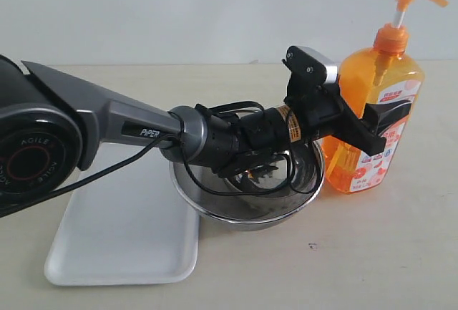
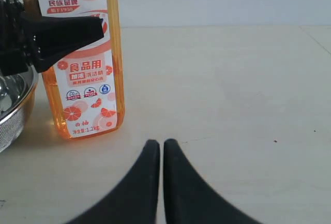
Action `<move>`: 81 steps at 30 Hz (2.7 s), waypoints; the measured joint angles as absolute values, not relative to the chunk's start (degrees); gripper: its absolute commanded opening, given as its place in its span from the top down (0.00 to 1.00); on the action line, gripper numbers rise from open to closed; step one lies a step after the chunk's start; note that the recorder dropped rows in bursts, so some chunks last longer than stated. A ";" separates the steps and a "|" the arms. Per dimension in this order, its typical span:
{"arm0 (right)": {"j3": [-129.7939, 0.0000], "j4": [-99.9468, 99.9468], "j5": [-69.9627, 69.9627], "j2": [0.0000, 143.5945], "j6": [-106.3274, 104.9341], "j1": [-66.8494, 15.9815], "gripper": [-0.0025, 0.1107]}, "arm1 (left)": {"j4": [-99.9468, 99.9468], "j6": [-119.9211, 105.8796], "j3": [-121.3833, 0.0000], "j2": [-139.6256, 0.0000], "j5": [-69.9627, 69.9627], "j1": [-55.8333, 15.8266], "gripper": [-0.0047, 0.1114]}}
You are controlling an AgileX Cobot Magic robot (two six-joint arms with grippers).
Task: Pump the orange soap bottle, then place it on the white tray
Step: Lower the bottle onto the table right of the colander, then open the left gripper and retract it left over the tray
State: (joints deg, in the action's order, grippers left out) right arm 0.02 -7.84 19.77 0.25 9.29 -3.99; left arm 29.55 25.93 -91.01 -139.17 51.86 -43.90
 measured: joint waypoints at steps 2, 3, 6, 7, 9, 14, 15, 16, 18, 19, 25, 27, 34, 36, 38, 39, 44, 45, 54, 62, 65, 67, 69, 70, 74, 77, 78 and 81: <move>0.02 -7.84 19.77 0.25 9.29 -3.99 0.98 | 29.55 25.93 -91.01 -139.17 51.86 -43.90 0.90; 0.02 -7.84 19.77 0.25 9.29 -3.99 0.98 | 29.55 25.93 -91.01 -139.17 51.86 -43.90 0.87; 0.02 -7.84 19.77 0.25 9.29 -3.99 0.98 | 29.55 25.93 -91.01 -139.17 51.86 -43.90 0.75; 0.02 -7.84 19.77 0.25 9.29 -3.99 0.98 | 29.63 25.93 -91.01 -139.17 51.86 -43.90 0.71; 0.02 -7.84 19.77 0.25 9.29 -3.99 0.98 | 29.63 25.93 -91.01 -139.17 51.86 -43.90 0.63; 0.02 -7.84 19.77 0.25 9.29 -3.99 0.98 | 29.63 27.30 -91.01 -139.17 51.86 -43.90 0.49; 0.02 -7.84 19.77 0.25 9.29 -3.99 0.98 | 29.63 27.43 -91.01 -139.17 51.86 -43.90 0.48; 0.02 -7.84 19.77 0.25 9.29 -3.99 0.98 | 29.63 27.43 -91.01 -139.17 51.86 -43.90 0.47; 0.02 -7.84 19.77 0.25 9.29 -3.99 0.98 | 29.63 27.55 -91.01 -139.17 51.86 -43.90 0.43; 0.02 -7.84 19.77 0.25 9.29 -3.99 0.98 | 29.63 27.55 -91.01 -139.17 51.86 -43.90 0.42; 0.02 -7.84 19.77 0.25 9.29 -3.99 0.98 | 29.63 27.55 -91.01 -139.17 51.86 -43.90 0.39; 0.02 -7.84 19.77 0.25 9.29 -3.99 0.98 | 29.63 27.55 -91.01 -139.17 51.86 -43.90 0.39; 0.02 -7.84 19.77 0.25 9.29 -3.99 0.98 | 29.63 27.55 -91.01 -139.17 51.86 -43.90 0.39; 0.02 -7.84 19.77 0.25 9.29 -3.99 0.98 | 29.63 27.55 -91.01 -139.17 51.86 -43.90 0.39; 0.02 -7.84 19.77 0.25 9.29 -3.99 0.98 | 29.63 27.55 -91.01 -139.17 51.86 -43.90 0.39; 0.02 -7.84 19.77 0.25 9.29 -3.99 0.98 | 29.63 27.55 -91.01 -139.17 51.86 -43.90 0.38; 0.02 -7.84 19.77 0.25 9.29 -3.99 0.98 | 29.52 27.77 -91.13 -139.17 52.74 -43.90 0.28; 0.02 -7.84 19.77 0.25 9.29 -3.99 0.98 | 29.37 27.77 -91.23 -139.06 53.83 -43.90 0.27; 0.02 -7.84 19.77 0.25 9.29 -3.99 0.98 | 28.36 27.77 -91.84 -137.84 56.43 -44.03 0.27; 0.02 -7.84 19.77 0.25 9.29 -3.99 0.98 | 28.36 27.77 -91.84 -137.84 56.48 -44.03 0.27; 0.02 -7.84 19.77 0.25 9.29 -3.99 0.98 | 28.36 28.19 -91.84 -137.79 56.48 -44.03 0.27; 0.02 -7.84 19.77 0.25 9.29 -3.99 0.98 | 28.62 28.46 -91.84 -137.14 56.32 -44.03 0.27; 0.02 -7.84 19.77 0.25 9.29 -3.99 0.98 | 29.92 29.91 -91.84 -136.18 55.24 -44.03 0.27; 0.02 -7.84 19.77 0.25 9.29 -3.99 0.98 | 30.70 30.72 -91.84 -135.69 54.17 -43.89 0.27; 0.02 -7.84 19.77 0.25 9.29 -3.99 0.98 | 33.56 32.24 -91.84 -134.35 49.82 -43.79 0.27; 0.02 -7.84 19.77 0.25 9.29 -3.99 0.98 | 34.88 32.86 -91.70 -133.65 47.93 -43.60 0.27; 0.02 -7.84 19.77 0.25 9.29 -3.99 0.98 | 35.54 32.86 -91.63 -133.36 47.58 -43.44 0.27; 0.02 -7.71 19.77 0.25 9.29 -3.99 0.98 | 38.24 33.36 -90.83 -132.28 46.90 -43.05 0.27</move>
